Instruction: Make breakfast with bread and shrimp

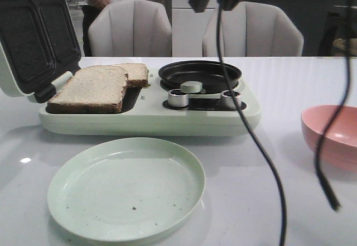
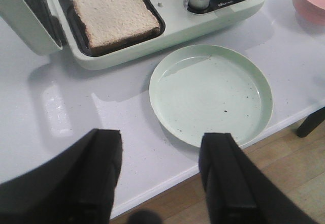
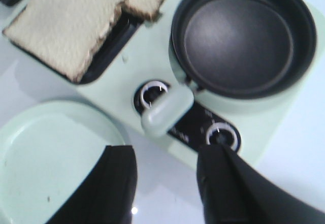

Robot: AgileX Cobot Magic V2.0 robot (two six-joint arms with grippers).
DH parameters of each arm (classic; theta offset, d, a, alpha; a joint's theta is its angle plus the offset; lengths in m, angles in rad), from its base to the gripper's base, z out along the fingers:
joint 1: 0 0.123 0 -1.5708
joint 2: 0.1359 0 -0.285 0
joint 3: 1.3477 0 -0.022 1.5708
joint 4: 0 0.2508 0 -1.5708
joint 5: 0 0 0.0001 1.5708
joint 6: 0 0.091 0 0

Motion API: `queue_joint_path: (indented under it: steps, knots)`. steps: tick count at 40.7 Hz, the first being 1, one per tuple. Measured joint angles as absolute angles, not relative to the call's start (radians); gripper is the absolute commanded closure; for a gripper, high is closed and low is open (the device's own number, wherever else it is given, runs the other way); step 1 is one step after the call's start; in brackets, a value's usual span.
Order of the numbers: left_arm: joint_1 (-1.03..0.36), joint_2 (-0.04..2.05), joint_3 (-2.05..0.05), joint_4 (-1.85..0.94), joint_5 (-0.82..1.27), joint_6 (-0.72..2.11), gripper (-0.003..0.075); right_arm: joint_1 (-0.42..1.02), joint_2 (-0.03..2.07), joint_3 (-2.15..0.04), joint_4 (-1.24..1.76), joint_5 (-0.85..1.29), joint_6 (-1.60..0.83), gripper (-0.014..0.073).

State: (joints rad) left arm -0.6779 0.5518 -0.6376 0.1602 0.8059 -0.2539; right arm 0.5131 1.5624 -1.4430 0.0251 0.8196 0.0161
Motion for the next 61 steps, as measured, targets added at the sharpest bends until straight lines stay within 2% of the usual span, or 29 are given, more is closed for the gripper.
queue_joint_path:
  steps: [14, 24, 37, 52, 56, 61]
  knots:
    - [-0.678, 0.552, -0.638, 0.160, 0.806, -0.254, 0.0316, 0.513, 1.150, -0.997, 0.021, 0.759, 0.021, 0.0195]
    - [-0.678, 0.552, -0.638, 0.160, 0.806, -0.254, 0.0316, 0.513, 0.893, -0.771, 0.021, 0.755, 0.040, 0.0195]
    - [-0.678, 0.552, -0.638, 0.160, 0.806, -0.254, 0.0316, 0.513, 0.639, -0.616, 0.021, 0.755, 0.058, 0.0195]
    - [-0.678, 0.552, -0.638, 0.160, 0.798, -0.254, 0.0321, 0.513, 0.606, -0.596, 0.021, 0.772, 0.059, 0.0195]
    - [-0.678, 0.554, -0.638, 0.155, 0.798, -0.254, 0.0374, 0.513, 0.606, -0.596, 0.021, 0.772, 0.061, 0.0195]
    - [-0.678, 0.608, -0.657, 0.173, 0.852, -0.252, 0.0496, 0.513, 0.606, -0.596, 0.021, 0.772, 0.061, 0.0195]
